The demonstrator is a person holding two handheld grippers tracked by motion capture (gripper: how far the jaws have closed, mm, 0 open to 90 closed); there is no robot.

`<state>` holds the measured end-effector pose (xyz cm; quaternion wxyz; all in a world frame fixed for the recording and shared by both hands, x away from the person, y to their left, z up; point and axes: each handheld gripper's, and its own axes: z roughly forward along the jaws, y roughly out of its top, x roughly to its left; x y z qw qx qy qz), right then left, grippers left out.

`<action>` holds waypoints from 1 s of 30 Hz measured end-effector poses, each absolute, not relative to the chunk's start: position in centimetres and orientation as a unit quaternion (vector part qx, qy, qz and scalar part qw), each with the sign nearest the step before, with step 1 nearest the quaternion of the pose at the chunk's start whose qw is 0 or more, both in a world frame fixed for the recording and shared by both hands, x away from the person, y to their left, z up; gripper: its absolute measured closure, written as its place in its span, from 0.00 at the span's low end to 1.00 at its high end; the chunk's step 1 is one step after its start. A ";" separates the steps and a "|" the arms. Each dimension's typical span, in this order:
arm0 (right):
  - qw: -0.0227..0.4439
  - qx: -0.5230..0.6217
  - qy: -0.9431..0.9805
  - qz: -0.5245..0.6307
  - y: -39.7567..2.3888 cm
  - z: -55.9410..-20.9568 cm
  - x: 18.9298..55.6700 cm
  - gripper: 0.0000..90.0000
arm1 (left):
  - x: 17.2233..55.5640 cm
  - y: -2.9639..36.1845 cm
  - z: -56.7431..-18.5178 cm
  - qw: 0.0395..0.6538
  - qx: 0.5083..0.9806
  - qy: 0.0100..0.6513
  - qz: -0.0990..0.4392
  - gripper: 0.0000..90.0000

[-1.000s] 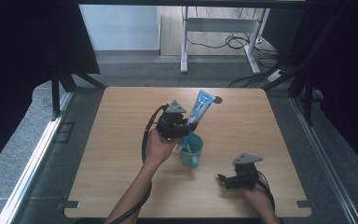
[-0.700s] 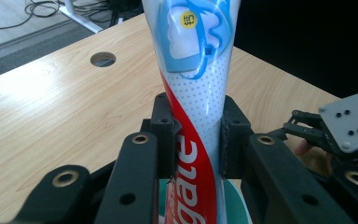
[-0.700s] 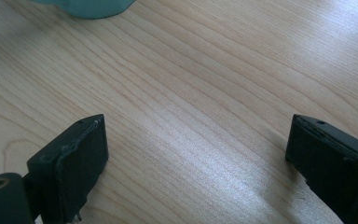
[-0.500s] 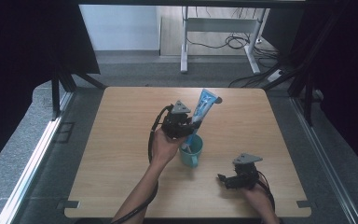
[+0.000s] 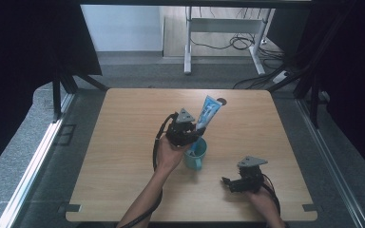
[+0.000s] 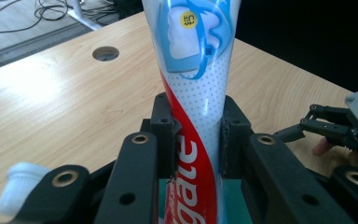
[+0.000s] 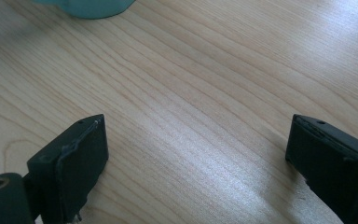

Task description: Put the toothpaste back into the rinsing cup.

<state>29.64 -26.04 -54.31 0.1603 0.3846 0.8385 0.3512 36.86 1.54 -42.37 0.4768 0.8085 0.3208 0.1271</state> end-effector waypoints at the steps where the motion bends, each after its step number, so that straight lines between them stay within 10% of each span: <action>1: 0.160 0.385 0.838 0.351 -26.0 -54.3 29.6 0.06 | 36.8 1.5 -42.5 0.477 0.808 0.321 0.127 0.80; 30: 0.159 0.385 0.838 0.351 -26.0 -54.3 29.6 0.06 | 36.2 1.4 -44.8 0.478 0.807 0.323 0.127 0.80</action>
